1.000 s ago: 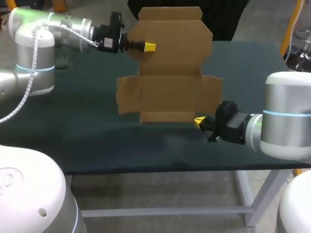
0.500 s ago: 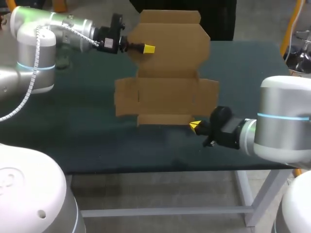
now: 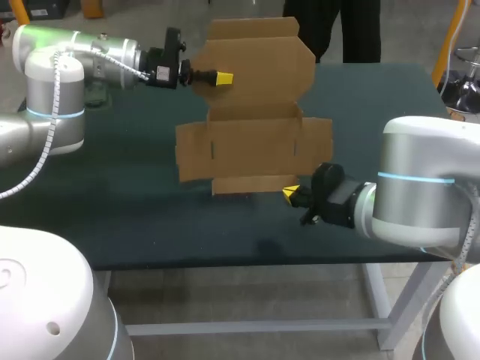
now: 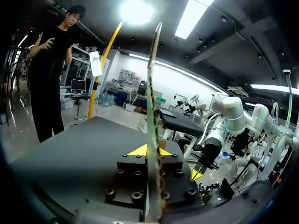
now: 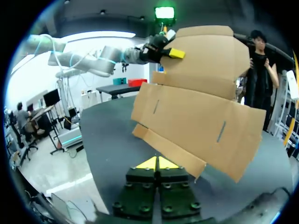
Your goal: Assemble the packaging by folding the flat box into shape, placing the metal phone stand inside, and closing the box properly
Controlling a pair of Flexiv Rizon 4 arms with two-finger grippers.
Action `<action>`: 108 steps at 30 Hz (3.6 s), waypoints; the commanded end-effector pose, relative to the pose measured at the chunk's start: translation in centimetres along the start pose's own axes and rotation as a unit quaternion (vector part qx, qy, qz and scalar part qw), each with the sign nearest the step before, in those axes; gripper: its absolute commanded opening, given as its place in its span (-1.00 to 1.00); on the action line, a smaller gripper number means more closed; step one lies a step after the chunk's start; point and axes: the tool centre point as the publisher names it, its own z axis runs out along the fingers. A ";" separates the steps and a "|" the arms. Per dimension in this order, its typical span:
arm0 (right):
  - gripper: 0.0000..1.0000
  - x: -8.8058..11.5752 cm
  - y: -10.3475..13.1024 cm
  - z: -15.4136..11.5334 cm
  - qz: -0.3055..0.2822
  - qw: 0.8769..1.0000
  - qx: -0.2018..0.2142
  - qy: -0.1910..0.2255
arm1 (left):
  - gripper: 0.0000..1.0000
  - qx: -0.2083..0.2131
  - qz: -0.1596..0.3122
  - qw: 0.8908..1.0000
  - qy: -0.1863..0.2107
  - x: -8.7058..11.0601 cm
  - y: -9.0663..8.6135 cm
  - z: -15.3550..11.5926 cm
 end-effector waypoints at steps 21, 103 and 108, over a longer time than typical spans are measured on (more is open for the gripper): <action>-1.00 0.6 -0.6 4.3 0.024 0.997 -0.021 -0.071 | -1.00 -0.014 0.017 1.000 0.009 0.2 1.0 0.8; -1.00 -2.5 -3.5 13.3 0.088 0.983 -0.042 -0.156 | -1.00 -0.009 0.014 1.000 0.020 2.4 3.0 0.7; -1.00 -2.5 -3.5 13.3 0.088 0.983 -0.042 -0.156 | -1.00 -0.010 0.010 1.000 0.021 3.0 3.2 0.6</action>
